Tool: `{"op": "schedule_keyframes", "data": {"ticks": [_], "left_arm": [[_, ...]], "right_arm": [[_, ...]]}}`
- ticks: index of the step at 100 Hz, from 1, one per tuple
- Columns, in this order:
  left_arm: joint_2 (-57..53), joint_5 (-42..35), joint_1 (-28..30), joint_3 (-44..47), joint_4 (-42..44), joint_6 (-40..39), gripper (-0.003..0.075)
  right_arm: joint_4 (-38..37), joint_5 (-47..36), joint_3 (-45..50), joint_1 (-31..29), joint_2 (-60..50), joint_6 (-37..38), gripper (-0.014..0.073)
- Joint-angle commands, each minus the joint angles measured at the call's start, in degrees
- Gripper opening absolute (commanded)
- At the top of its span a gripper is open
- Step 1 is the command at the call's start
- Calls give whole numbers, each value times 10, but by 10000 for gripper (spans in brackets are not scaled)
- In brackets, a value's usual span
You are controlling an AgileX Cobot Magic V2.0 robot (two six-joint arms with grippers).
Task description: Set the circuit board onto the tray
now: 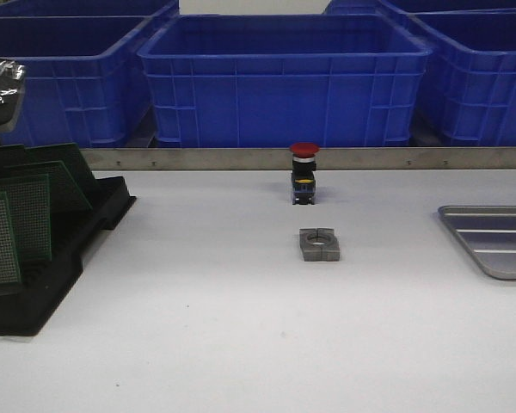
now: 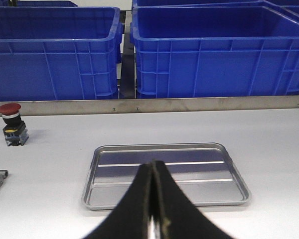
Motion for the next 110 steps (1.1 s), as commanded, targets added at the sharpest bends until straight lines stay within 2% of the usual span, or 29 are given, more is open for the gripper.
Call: {"op": "schedule_keyframes", "data": {"ticks": [1, 52, 69, 82, 110], "left_arm": [[-35, -8, 1, -14, -3, -7, -20], [-187, 114, -11, -14, 62, -7, -20], [-232, 128, -17, -14, -30, -7, -20], [-255, 132, -38, -14, -70, -7, -20], [-258, 167, -161, -14, -211, -7, -20]], "right_arm": [[-5, -44, -8, -2, -16, 0, -61], [-5, -44, -8, -2, -16, 0, -61], [-5, -44, -8, -2, -16, 0, -61], [-5, -44, -8, -2, -16, 0, -61], [-5, -44, -8, -2, -16, 0, -61]]}}
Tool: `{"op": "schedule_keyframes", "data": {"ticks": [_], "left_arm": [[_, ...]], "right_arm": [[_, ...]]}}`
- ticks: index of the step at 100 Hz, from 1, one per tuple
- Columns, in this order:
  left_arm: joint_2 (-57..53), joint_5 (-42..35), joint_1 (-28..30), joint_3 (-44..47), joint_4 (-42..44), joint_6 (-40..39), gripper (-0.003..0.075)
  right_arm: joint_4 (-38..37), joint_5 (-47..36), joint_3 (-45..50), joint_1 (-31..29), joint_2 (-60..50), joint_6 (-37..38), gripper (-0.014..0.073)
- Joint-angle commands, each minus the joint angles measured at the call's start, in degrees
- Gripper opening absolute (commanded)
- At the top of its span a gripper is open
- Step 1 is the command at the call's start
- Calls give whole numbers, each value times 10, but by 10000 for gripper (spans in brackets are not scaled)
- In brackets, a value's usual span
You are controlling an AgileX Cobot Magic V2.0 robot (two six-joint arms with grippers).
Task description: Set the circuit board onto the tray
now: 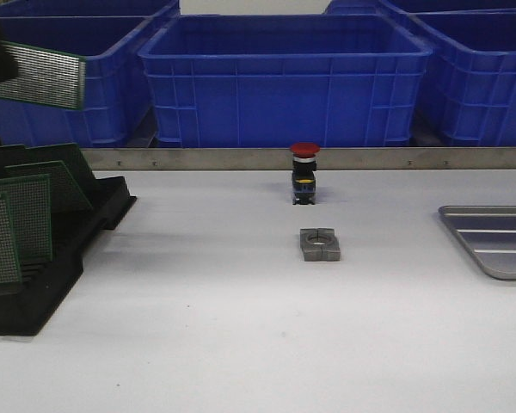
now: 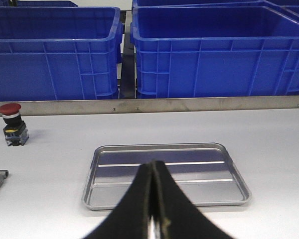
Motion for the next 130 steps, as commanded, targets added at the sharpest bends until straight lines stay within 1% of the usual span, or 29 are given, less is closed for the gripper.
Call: {"op": "schedule_keyframes", "data": {"ticks": [1, 9, 25, 37, 47, 61, 80, 88, 98, 108, 117, 130], "left_arm": [[-21, -12, -41, -14, -72, -6, -20], [-21, -1, -73, -14, -118, -6, -20], [-12, 38, -130, -14, -176, -6, -20], [5, 51, -164, -14, -203, -6, -20], [19, 54, -186, -14, -208, -6, -20], [29, 54, -200, -14, -214, -6, -20], [29, 55, -200, -14, -223, -6, -20], [29, 55, -200, -14, -223, -6, -20], [29, 55, -200, -14, -223, -6, -20], [29, 55, -200, -14, -223, -6, -20], [29, 55, -200, -14, -223, -6, -20], [29, 55, -200, -14, -225, -6, -20]], "right_arm": [[-5, -44, -8, -2, -16, 0, -61], [-5, -44, -8, -2, -16, 0, -61], [-5, -44, -8, -2, -16, 0, -61], [-5, -44, -8, -2, -16, 0, -61], [-5, -44, -8, -2, -16, 0, -61], [-5, -53, -8, -2, -16, 1, -61], [-5, -96, -8, -3, -16, 1, -61], [-5, -94, -8, -3, -16, 1, -61], [-5, -55, -24, -3, -14, 2, -60], [-5, 34, -67, -3, 5, 6, -60], [-2, 104, -112, -2, 44, 15, -62], [37, 207, -186, -2, 128, 15, -62]]}}
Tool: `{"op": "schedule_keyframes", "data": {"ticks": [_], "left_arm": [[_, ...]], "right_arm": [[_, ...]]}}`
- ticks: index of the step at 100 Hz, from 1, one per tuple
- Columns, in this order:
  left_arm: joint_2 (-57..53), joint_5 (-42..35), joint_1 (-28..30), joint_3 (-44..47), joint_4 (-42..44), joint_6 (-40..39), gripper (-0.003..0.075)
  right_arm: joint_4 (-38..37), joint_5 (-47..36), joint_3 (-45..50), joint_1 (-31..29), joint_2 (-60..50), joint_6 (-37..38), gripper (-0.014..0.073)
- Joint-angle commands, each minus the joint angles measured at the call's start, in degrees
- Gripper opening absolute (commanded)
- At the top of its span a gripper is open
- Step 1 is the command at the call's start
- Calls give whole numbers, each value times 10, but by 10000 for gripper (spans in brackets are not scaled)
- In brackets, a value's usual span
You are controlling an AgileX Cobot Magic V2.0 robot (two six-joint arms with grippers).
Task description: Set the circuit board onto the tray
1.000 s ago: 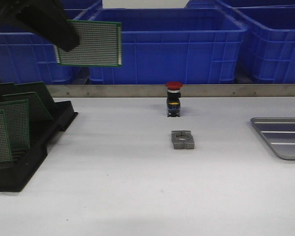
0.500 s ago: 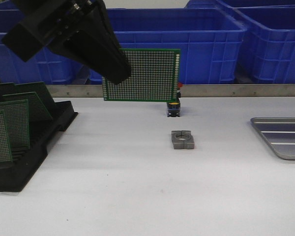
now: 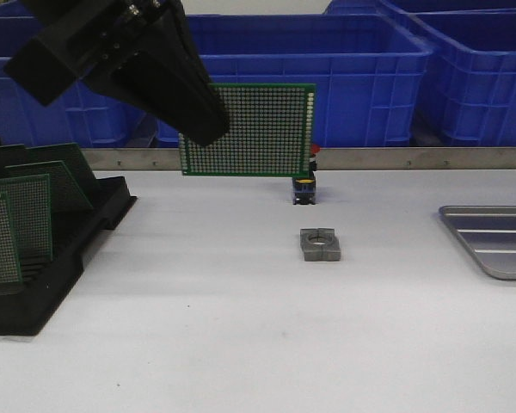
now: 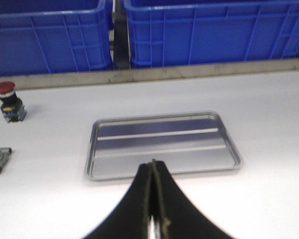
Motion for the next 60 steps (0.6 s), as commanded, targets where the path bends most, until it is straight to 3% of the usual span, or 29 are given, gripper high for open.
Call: {"op": "schedule_keyframes", "data": {"ticks": [1, 16, 36, 43, 60], "left_arm": [[-19, -11, -5, -14, -28, -4, -20], [-19, -11, -5, -14, -28, -4, -20], [-19, -11, -5, -14, -28, -4, -20], [-19, -11, -5, -14, -28, -4, -20], [-19, -11, -5, -14, -28, -4, -20]], "right_arm": [[26, 43, -70, -2, 61, 1, -62], [103, 137, -146, -2, 183, -45, -62], [305, 149, -202, -2, 299, -255, -27], [387, 146, -214, 6, 325, -351, 58], [547, 136, -229, 71, 362, -574, 401]]}}
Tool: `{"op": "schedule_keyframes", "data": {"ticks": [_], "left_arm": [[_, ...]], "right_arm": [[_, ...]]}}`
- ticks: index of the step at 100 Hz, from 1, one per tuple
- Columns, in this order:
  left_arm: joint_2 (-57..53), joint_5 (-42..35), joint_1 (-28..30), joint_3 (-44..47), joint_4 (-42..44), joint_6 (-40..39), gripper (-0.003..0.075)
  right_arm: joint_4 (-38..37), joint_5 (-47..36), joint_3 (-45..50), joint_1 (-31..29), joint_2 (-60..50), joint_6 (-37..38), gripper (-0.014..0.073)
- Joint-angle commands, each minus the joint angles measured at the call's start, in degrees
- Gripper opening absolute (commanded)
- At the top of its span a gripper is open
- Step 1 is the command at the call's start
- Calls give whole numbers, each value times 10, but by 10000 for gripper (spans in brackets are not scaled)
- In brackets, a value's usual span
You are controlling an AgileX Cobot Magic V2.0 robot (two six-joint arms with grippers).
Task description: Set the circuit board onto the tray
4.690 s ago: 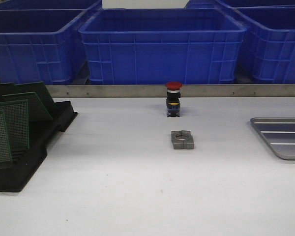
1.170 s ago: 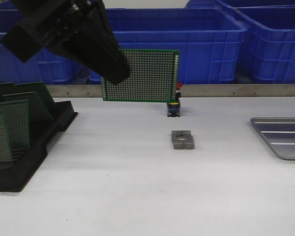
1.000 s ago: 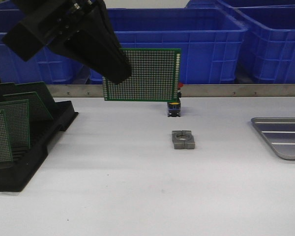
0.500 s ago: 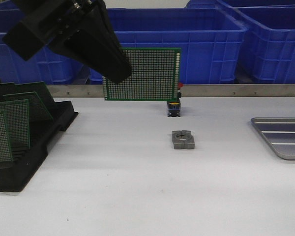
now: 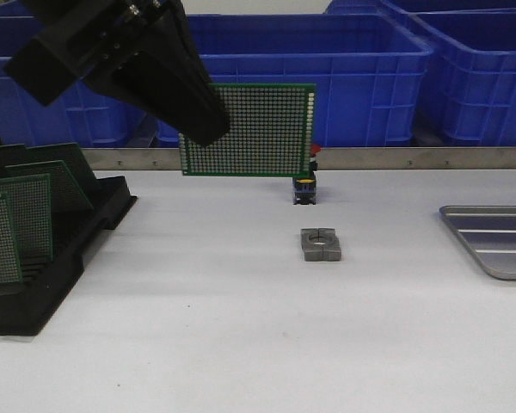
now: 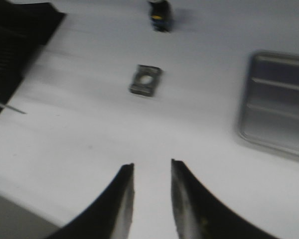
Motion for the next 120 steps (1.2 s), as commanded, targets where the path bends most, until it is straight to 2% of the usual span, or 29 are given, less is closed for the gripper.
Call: {"op": "schedule_keyframes", "data": {"ticks": [1, 5, 18, 37, 53, 83, 90, 105, 114, 120], "left_arm": [[-19, -11, -5, -14, -28, -4, -20], [-19, -11, -5, -14, -28, -4, -20], [-19, -11, -5, -14, -28, -4, -20], [-19, -11, -5, -14, -29, -4, -20], [-19, -11, -5, -14, -29, -4, -20], [-19, -11, -5, -14, -29, -4, -20], [-19, -11, -5, -14, -29, -4, -20], [-19, -11, -4, -14, -29, -4, -20], [-19, -12, -4, -14, -29, -4, -15], [-19, -12, -4, -14, -39, -4, 29]], "right_arm": [[102, -29, -25, 31, 19, -129, 409], [125, -29, -28, 49, 30, -181, 437], [177, -29, -44, 102, 73, -324, 430], [240, -29, -86, 169, 153, -458, 430], [244, -31, -124, 216, 230, -509, 430], [244, -20, -195, 276, 343, -511, 421], [244, -14, -205, 282, 357, -511, 340], [246, -11, -210, 282, 364, -511, -78], [249, -12, -210, 282, 364, -510, -62], [248, -11, -210, 282, 364, -510, -62]]}}
